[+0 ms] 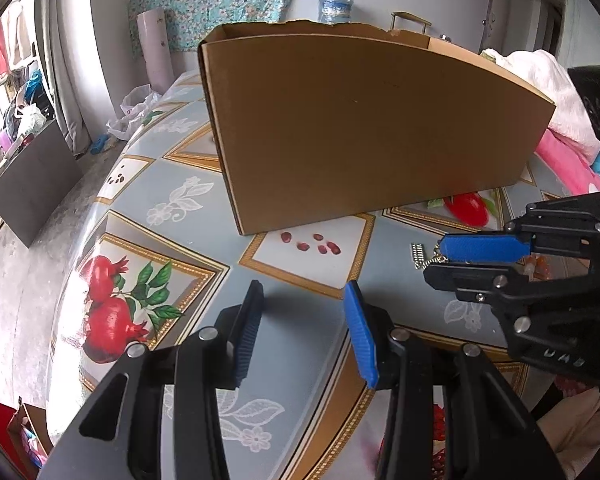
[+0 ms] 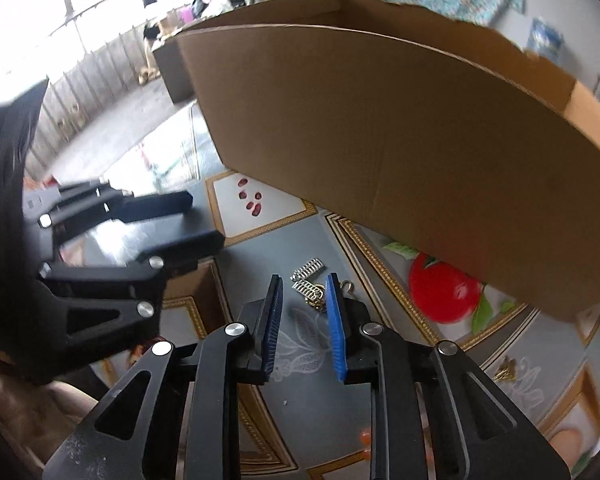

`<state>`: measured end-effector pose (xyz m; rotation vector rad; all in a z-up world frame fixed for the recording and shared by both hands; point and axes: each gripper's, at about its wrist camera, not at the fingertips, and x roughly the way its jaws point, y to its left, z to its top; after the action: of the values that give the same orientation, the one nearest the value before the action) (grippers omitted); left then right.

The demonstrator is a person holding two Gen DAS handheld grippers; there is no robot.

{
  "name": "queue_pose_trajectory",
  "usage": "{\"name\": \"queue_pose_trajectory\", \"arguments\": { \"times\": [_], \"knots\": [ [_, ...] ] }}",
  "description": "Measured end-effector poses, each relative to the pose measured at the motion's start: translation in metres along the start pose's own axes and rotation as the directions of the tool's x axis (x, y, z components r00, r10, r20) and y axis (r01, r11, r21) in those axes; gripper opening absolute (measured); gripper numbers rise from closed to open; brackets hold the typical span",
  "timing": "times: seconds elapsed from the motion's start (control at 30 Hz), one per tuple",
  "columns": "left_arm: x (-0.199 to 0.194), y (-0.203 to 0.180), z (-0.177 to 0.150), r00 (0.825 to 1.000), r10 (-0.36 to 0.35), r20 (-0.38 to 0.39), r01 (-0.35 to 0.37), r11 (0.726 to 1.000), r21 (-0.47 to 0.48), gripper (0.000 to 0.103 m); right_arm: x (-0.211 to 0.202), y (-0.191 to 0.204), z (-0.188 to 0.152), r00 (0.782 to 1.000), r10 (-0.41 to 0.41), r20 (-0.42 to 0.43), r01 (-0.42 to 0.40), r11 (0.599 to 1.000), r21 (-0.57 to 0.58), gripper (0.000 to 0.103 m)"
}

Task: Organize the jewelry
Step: 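Lower the right gripper onto a small gold clip and close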

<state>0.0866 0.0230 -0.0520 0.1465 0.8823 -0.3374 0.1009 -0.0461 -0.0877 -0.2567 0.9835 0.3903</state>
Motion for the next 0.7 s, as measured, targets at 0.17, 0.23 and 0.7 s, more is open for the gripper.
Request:
{"name": "queue_pose_trajectory", "arguments": {
  "times": [0.17, 0.23, 0.7],
  "knots": [
    [0.000, 0.000, 0.000, 1.000, 0.002, 0.001, -0.002, 1.000, -0.002, 0.041, -0.002, 0.010, 0.002, 0.999, -0.043, 0.007, 0.043, 0.998, -0.051, 0.006],
    [0.000, 0.000, 0.000, 1.000, 0.002, 0.001, -0.002, 1.000, -0.002, 0.041, -0.007, 0.009, -0.003, 0.999, -0.036, 0.007, 0.037, 0.998, -0.048, 0.002],
    [-0.002, 0.002, -0.002, 1.000, 0.009, 0.007, -0.009, 1.000, -0.003, 0.041, -0.030, -0.018, -0.026, 0.998, 0.062, -0.027, -0.060, 0.996, 0.068, 0.002]
  ]
}}
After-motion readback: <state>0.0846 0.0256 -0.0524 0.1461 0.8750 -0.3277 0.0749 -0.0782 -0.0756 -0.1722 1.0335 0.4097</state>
